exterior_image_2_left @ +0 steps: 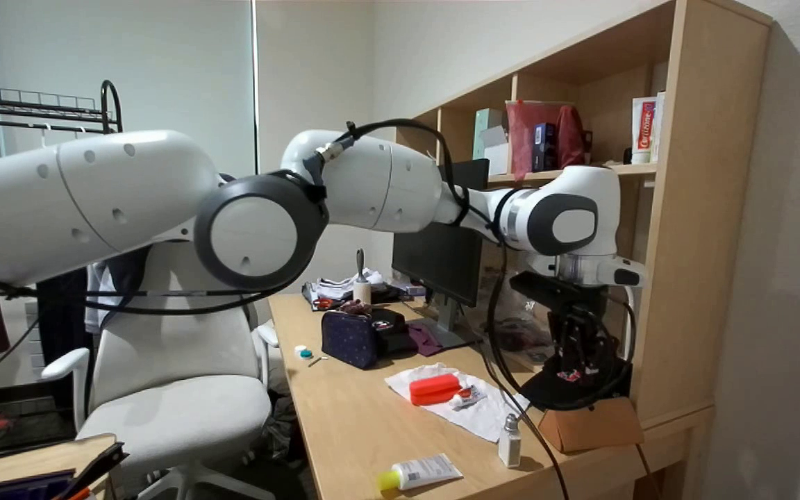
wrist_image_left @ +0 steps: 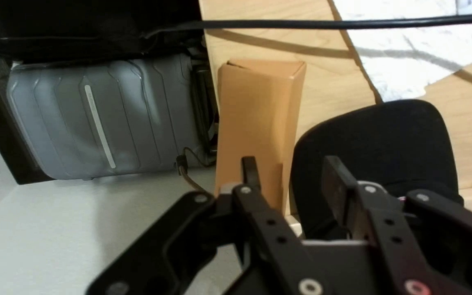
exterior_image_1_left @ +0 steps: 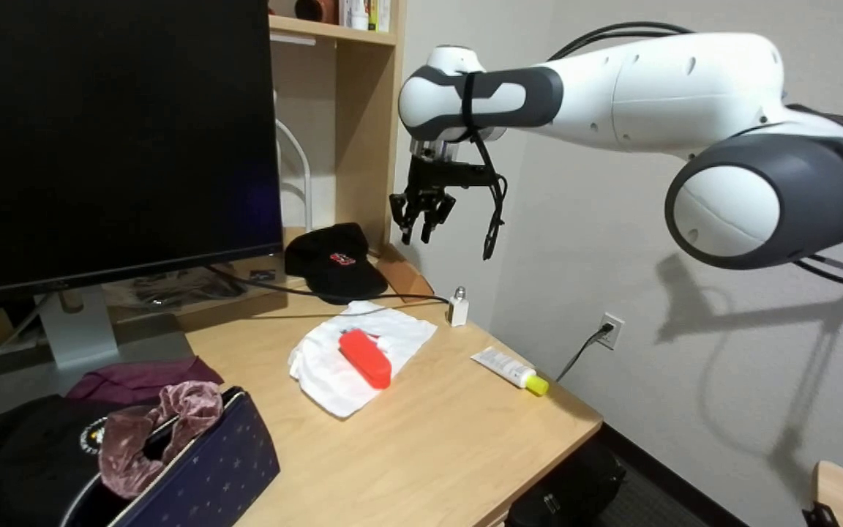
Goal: Change the position of the object and put it horizontally along the table
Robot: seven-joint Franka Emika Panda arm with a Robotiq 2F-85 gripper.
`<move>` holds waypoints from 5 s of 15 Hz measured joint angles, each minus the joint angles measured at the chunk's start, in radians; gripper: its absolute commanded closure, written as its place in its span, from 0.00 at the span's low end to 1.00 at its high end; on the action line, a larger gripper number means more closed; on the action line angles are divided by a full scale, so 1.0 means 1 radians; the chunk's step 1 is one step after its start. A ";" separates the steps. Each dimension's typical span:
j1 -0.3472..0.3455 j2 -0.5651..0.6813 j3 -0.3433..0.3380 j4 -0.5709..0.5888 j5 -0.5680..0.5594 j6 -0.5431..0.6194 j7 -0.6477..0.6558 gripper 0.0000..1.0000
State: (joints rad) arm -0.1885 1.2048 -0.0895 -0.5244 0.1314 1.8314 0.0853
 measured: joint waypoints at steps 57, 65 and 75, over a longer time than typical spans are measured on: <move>0.075 0.131 -0.097 0.004 -0.072 -0.115 0.005 0.00; 0.061 0.132 -0.056 0.046 -0.065 -0.150 0.029 0.00; 0.048 0.134 -0.026 0.090 -0.067 -0.125 0.067 0.00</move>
State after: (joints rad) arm -0.1402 1.3387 -0.1155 -0.4340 0.0647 1.7063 0.1521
